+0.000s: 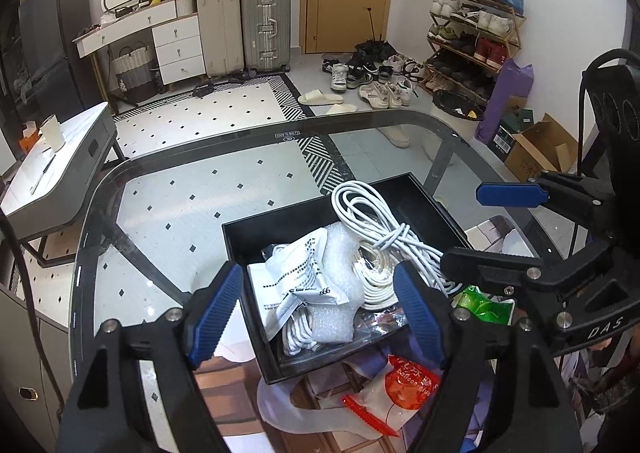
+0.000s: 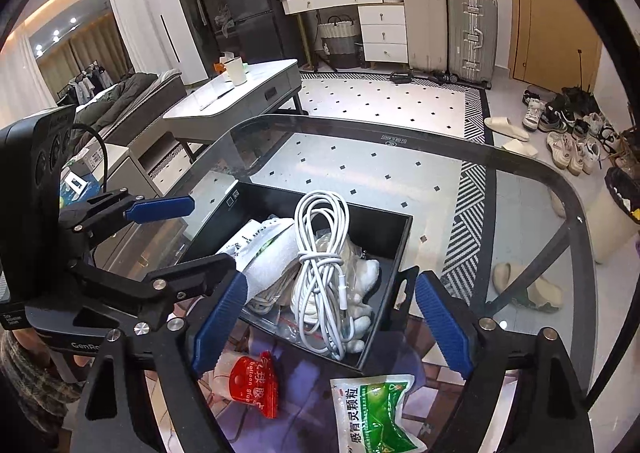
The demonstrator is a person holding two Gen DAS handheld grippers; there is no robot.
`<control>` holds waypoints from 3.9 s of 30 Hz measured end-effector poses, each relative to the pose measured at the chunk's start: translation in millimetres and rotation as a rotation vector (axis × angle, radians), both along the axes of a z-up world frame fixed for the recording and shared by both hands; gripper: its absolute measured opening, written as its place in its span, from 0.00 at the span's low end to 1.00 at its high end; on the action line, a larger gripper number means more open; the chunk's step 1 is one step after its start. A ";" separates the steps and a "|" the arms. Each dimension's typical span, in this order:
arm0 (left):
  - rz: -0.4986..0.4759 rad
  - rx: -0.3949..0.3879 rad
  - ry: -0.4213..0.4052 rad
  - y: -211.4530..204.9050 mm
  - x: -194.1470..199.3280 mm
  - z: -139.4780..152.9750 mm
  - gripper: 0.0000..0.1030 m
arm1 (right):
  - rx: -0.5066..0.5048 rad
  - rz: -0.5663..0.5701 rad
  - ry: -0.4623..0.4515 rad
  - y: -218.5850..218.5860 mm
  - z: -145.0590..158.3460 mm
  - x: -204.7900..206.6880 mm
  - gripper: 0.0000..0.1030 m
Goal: Organize soft objects
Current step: 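Withdraw both tools from the box toward the red and green packets, then reach the left tool to the red balloon glue packet while the right tool reaches the green packet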
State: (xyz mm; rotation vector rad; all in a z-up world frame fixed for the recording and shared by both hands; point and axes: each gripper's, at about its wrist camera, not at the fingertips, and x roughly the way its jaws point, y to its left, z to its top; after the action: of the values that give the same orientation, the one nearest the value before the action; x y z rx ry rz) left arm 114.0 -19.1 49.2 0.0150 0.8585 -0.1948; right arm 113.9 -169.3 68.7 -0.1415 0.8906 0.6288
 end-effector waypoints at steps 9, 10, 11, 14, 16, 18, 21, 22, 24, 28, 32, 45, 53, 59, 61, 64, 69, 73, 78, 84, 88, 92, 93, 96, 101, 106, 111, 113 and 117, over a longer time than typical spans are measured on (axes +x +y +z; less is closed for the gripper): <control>-0.042 0.004 -0.019 -6.4 -23.7 7.0 0.97 | -0.015 -0.018 -0.003 -26.9 2.7 -20.4 0.94; -0.044 0.003 -0.020 -6.5 -26.1 7.2 0.99 | -0.015 -0.023 -0.002 -29.1 2.5 -22.6 0.95; -0.048 -0.001 -0.022 -6.6 -28.0 7.5 1.00 | -0.013 -0.028 -0.001 -32.3 2.2 -24.2 0.97; -0.067 0.001 -0.024 -9.7 -34.9 7.1 1.00 | -0.013 -0.040 0.010 -39.9 0.0 -28.3 0.97; -0.075 0.015 -0.018 -11.6 -39.1 5.2 1.00 | -0.022 -0.048 0.014 -44.9 -1.9 -31.1 0.97; -0.082 0.020 -0.014 -10.2 -42.7 2.8 1.00 | -0.033 -0.055 0.012 -48.3 -4.5 -34.0 0.97; -0.097 0.026 -0.011 -11.8 -48.7 -0.4 1.00 | -0.048 -0.058 0.012 -52.3 -8.9 -37.5 0.97; -0.101 0.032 -0.010 -13.3 -50.5 -1.6 1.00 | -0.053 -0.057 0.011 -53.4 -10.6 -38.7 0.97; -0.114 0.050 -0.010 -17.5 -54.4 -4.3 1.00 | -0.063 -0.055 0.014 -54.2 -14.5 -40.2 0.97; -0.142 0.064 -0.017 -25.7 -61.6 -8.9 1.00 | -0.068 -0.057 0.036 -57.5 -25.6 -43.2 0.97; -0.193 0.048 -0.019 -30.8 -68.7 -12.1 1.00 | -0.089 -0.055 0.048 -60.0 -37.7 -48.2 0.97; -0.317 0.057 -0.036 -44.8 -76.3 -24.6 0.99 | -0.105 -0.040 0.089 -64.4 -66.3 -50.5 0.97; -0.363 0.036 -0.013 -48.8 -73.5 -37.3 0.99 | -0.135 -0.033 0.099 -60.1 -83.6 -51.6 0.97; -0.388 0.044 0.004 -53.8 -71.0 -50.4 0.99 | -0.178 -0.020 0.089 -50.7 -95.8 -51.7 0.97; -0.391 0.050 0.007 -54.0 -70.1 -53.5 0.99 | -0.192 -0.021 0.083 -48.7 -99.9 -51.6 0.97; -0.399 0.040 0.020 -55.4 -66.9 -59.4 0.99 | -0.211 -0.019 0.078 -45.7 -106.9 -51.7 0.97; -0.406 0.050 0.041 -56.8 -62.5 -67.9 0.99 | -0.226 -0.015 0.061 -42.0 -112.6 -51.5 0.97; -0.415 0.050 0.054 -61.6 -58.1 -74.1 0.99 | -0.228 -0.024 0.067 -43.3 -113.2 -50.8 0.99; -0.423 0.056 0.069 -63.1 -56.2 -79.4 0.99 | -0.229 -0.023 0.064 -42.1 -112.8 -49.6 0.99; -0.429 0.062 0.097 -62.4 -54.5 -84.5 0.99 | -0.213 -0.006 0.034 -43.7 -114.8 -53.1 0.99; -0.427 0.068 0.092 -62.4 -54.2 -84.7 0.99 | -0.217 0.002 0.032 -43.3 -114.2 -53.7 0.99; -0.435 0.076 0.093 -63.5 -51.9 -85.4 0.99 | -0.218 0.006 0.035 -43.5 -114.2 -52.7 0.99; -0.436 0.077 0.095 -64.6 -50.5 -85.5 0.99 | -0.218 0.005 0.037 -43.4 -114.2 -52.5 0.99; -0.428 0.079 0.101 -65.1 -46.1 -85.9 1.00 | -0.220 0.006 0.039 -43.3 -114.0 -52.4 0.99; -0.412 0.081 0.104 -67.8 -43.5 -87.2 1.00 | -0.220 0.010 0.043 -43.2 -114.3 -51.2 0.99; -0.410 0.075 0.091 -68.1 -46.1 -88.6 0.98 | -0.221 0.010 0.044 -44.1 -114.8 -51.3 0.99; -0.435 0.063 0.060 -67.7 -55.0 -84.4 0.77 | -0.221 0.038 0.039 -40.2 -111.0 -58.7 0.86; -0.430 0.058 0.056 -67.1 -55.9 -83.3 0.71 | -0.221 0.053 0.035 -38.6 -109.5 -62.4 0.80; -0.409 0.054 0.048 -63.5 -55.6 -81.7 0.53 | -0.226 0.078 0.044 -35.2 -106.8 -66.5 0.68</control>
State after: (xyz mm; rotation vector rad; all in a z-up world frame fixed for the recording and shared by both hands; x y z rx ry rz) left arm 58.4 -82.5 -32.4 0.2385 0.9023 -0.5570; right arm 47.4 -204.5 -38.2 -0.3680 1.0012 0.6046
